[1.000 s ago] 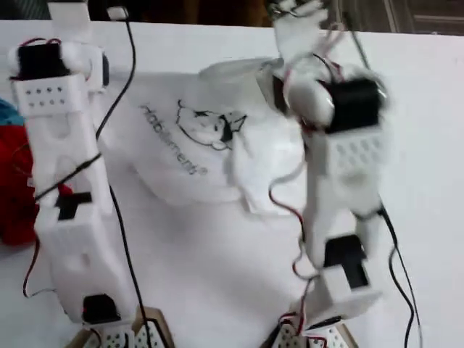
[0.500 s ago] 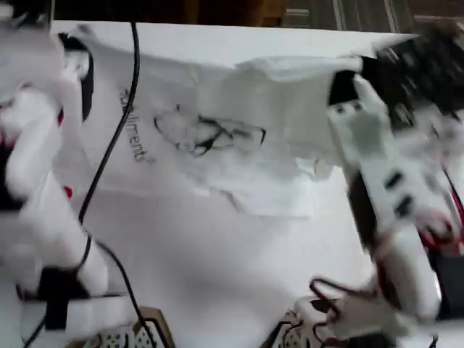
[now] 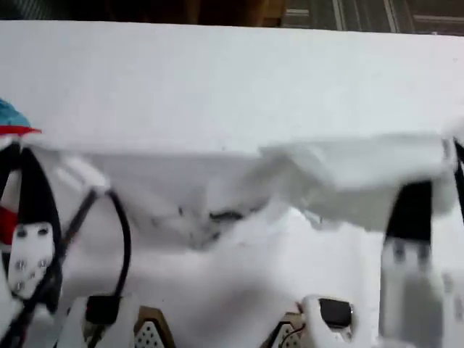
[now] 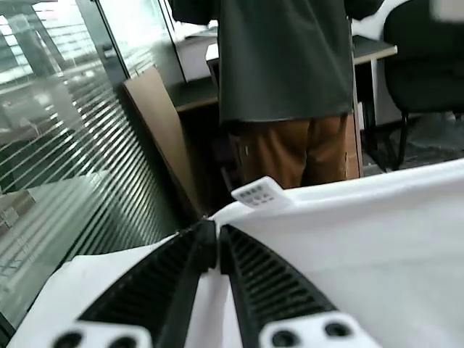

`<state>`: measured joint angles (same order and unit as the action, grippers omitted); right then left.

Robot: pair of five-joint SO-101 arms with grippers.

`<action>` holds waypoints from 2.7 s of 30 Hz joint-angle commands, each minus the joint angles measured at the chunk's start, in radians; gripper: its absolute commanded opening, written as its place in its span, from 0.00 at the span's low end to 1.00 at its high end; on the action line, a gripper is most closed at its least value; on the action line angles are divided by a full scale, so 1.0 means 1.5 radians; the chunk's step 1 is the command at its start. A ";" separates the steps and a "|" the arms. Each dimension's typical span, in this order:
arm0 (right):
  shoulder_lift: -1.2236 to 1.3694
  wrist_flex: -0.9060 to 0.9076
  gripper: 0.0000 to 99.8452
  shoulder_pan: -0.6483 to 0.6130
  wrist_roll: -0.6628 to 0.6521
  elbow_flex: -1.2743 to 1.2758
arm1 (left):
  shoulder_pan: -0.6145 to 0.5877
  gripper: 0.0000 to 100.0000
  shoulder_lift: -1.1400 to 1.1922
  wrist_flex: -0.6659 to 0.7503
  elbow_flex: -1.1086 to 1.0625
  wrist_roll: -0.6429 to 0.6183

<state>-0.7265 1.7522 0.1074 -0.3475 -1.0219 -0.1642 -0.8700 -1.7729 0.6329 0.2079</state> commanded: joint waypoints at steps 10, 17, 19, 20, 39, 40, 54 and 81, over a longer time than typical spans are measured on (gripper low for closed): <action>0.041 -0.009 0.02 0.011 0.003 0.115 | 0.001 0.02 -0.021 0.086 -0.145 0.000; 0.145 -0.131 0.02 -0.065 0.042 0.265 | 0.002 0.02 -0.021 0.306 -0.420 -0.001; 0.182 -0.191 0.02 -0.077 0.055 0.321 | 0.002 0.02 -0.021 0.379 -0.498 -0.001; 0.201 -0.222 0.02 -0.084 0.062 0.346 | 0.002 0.02 -0.020 0.415 -0.533 -0.001; 0.657 -0.533 0.02 -0.108 0.071 0.316 | -0.072 0.02 0.620 0.755 -0.320 -0.002; 0.681 -0.528 0.02 -0.107 0.073 0.282 | -0.072 0.02 0.664 0.753 -0.280 -0.002; 0.850 -0.211 0.02 -0.139 0.073 -0.136 | -0.054 0.02 0.992 0.349 0.196 0.003; 0.382 0.011 0.02 -0.208 0.115 0.566 | -0.111 0.02 0.681 -0.011 -0.243 0.172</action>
<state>-0.0084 1.7522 -0.2087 -0.1772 -0.3038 -0.3544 0.3084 -1.7729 0.4411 0.4196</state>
